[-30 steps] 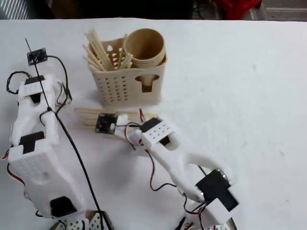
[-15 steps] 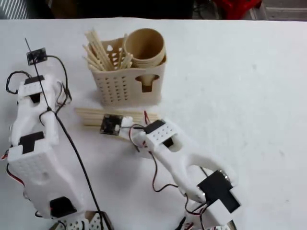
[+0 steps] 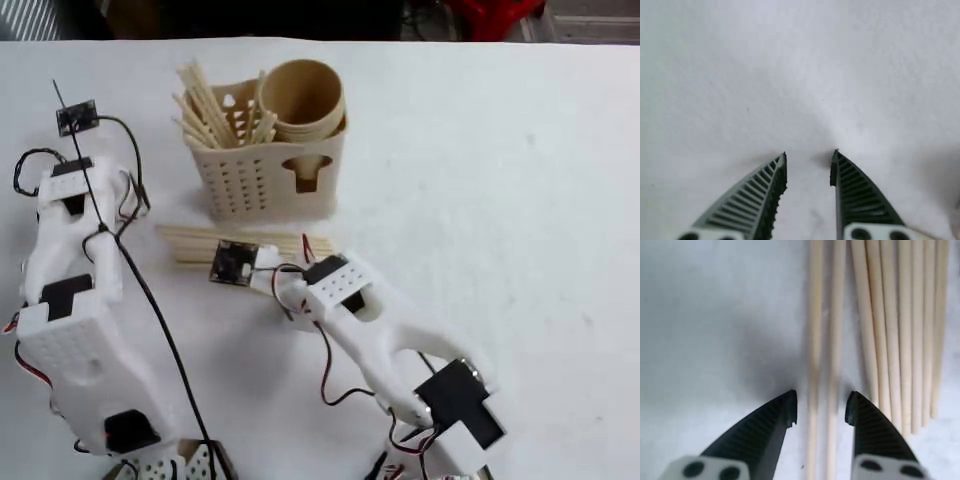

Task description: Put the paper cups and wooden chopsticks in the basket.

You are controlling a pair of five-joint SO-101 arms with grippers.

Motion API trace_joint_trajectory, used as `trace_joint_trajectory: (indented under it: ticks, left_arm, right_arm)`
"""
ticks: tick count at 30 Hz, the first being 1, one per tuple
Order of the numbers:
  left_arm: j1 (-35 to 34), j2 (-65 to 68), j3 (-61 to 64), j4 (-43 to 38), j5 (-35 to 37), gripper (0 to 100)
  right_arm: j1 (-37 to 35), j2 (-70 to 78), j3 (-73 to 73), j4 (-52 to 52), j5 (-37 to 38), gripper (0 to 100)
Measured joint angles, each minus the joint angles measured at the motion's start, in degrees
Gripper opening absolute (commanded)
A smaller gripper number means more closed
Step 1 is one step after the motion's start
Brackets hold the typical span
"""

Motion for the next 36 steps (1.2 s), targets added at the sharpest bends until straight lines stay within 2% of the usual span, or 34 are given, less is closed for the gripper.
trace_joint_trajectory:
  ticks: [17,21,30,36]
  left_arm:
    - [0.0,0.0,0.0,0.0,0.0,16]
    - [0.0,0.0,0.0,0.0,0.0,16]
    - [0.0,0.0,0.0,0.0,0.0,16]
    - [0.0,0.0,0.0,0.0,0.0,16]
  right_arm:
    - [0.0,0.0,0.2,-0.2,0.0,17.1]
    - [0.0,-0.1,0.2,-0.2,0.0,12.2]
    - [-0.8,-3.4,-2.4,11.5,0.0,15.9]
    - [-1.6,-9.8,-2.4,12.7,0.0,16.2]
